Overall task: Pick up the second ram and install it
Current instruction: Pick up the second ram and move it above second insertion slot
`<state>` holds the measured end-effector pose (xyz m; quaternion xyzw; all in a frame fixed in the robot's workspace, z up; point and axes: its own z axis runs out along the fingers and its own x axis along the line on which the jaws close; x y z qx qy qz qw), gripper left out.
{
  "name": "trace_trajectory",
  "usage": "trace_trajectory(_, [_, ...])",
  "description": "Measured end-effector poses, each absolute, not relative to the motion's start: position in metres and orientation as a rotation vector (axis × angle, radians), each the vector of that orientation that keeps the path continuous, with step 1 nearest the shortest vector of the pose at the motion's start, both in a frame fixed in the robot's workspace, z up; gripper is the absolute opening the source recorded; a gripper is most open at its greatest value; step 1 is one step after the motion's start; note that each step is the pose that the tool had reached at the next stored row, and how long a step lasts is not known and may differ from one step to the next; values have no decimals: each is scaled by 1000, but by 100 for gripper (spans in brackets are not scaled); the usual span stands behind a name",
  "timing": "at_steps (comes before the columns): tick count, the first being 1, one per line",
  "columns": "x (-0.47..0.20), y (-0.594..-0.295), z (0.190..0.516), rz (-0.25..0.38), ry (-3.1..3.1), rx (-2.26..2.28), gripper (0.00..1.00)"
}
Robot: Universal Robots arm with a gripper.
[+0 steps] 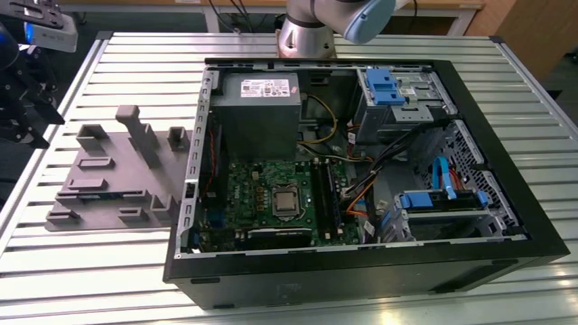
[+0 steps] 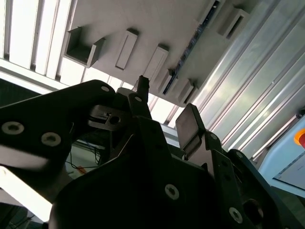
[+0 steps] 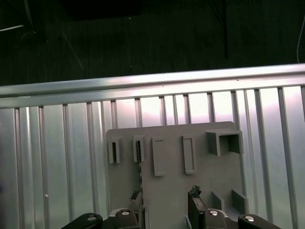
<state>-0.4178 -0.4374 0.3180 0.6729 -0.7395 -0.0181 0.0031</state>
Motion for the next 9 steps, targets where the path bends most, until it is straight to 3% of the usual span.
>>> trace_trajectory(9, [-418,-438,309,-45,-2312,2122,51])
